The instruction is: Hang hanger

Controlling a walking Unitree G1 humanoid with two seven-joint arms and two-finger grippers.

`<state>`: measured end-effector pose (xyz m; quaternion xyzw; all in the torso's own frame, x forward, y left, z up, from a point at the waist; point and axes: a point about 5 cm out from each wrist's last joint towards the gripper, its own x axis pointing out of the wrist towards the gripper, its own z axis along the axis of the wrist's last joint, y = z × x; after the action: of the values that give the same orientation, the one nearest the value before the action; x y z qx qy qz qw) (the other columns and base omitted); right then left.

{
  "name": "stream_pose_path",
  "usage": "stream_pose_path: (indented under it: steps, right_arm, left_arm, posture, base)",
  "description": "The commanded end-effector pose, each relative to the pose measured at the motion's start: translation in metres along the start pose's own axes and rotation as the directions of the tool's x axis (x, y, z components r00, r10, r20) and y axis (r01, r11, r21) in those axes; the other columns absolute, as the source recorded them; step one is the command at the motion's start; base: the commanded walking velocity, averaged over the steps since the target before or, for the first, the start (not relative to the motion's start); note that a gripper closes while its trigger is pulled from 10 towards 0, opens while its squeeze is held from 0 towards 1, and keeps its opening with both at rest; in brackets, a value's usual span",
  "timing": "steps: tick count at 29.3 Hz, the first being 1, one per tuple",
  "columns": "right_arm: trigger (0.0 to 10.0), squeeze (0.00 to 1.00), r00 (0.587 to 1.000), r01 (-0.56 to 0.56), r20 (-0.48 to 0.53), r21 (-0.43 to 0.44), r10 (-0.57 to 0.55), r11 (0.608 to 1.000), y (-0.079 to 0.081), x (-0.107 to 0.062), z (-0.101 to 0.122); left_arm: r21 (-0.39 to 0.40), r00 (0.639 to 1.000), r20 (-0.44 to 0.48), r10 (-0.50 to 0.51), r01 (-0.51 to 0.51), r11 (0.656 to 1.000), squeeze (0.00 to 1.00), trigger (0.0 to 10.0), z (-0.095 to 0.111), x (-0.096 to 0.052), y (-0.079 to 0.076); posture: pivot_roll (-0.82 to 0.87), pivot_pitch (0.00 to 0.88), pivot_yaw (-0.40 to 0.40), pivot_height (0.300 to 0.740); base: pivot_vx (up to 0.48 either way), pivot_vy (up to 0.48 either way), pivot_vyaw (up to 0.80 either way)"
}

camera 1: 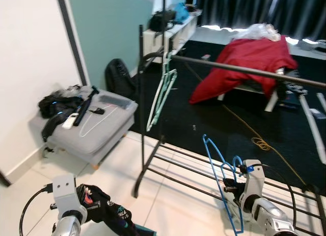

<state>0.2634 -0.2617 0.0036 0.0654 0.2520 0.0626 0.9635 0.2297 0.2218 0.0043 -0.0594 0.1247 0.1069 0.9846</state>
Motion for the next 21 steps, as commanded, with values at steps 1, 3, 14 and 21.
stream_pose_path:
  steps: [1, 3, 14, 21]
  right_arm:
    - [0.0, 0.0, 1.0, 0.003, 0.005, -0.003, -0.003, 1.0, -0.003, -0.002, -0.001]
    - [0.0, 0.0, 1.0, 0.001, 0.002, 0.0, -0.001, 1.0, -0.003, -0.003, -0.003]
    - [0.0, 0.0, 1.0, -0.024, -0.004, 0.013, 0.024, 1.0, 0.002, -0.006, -0.016]
    - [0.0, 0.0, 1.0, -0.008, 0.007, 0.023, 0.008, 1.0, 0.0, -0.009, -0.02]
  left_arm:
    - [0.032, 1.0, 0.015, -0.02, 0.019, 0.999, 0.0, 10.0, 0.002, 0.0, 0.002]
    - [0.035, 1.0, 0.016, -0.023, 0.023, 0.999, 0.0, 10.0, 0.001, -0.001, 0.002]
    - [0.037, 0.999, 0.018, -0.032, 0.031, 0.999, 0.0, 10.0, -0.004, -0.013, 0.013]
    - [0.044, 0.999, 0.002, -0.052, 0.051, 0.998, 0.0, 10.0, -0.008, -0.018, 0.013]
  posture:
    - [-0.01, 0.0, -0.05, 0.74]
    - [-0.01, 0.0, -0.05, 0.74]
    - [0.02, 0.0, -0.025, 0.74]
    - [0.02, 0.0, -0.011, 0.74]
  base:
    - [0.0, 0.0, 0.66]
    - [0.0, 0.0, 0.66]
    - [0.0, 0.0, 0.66]
    - [0.0, 0.0, 0.65]
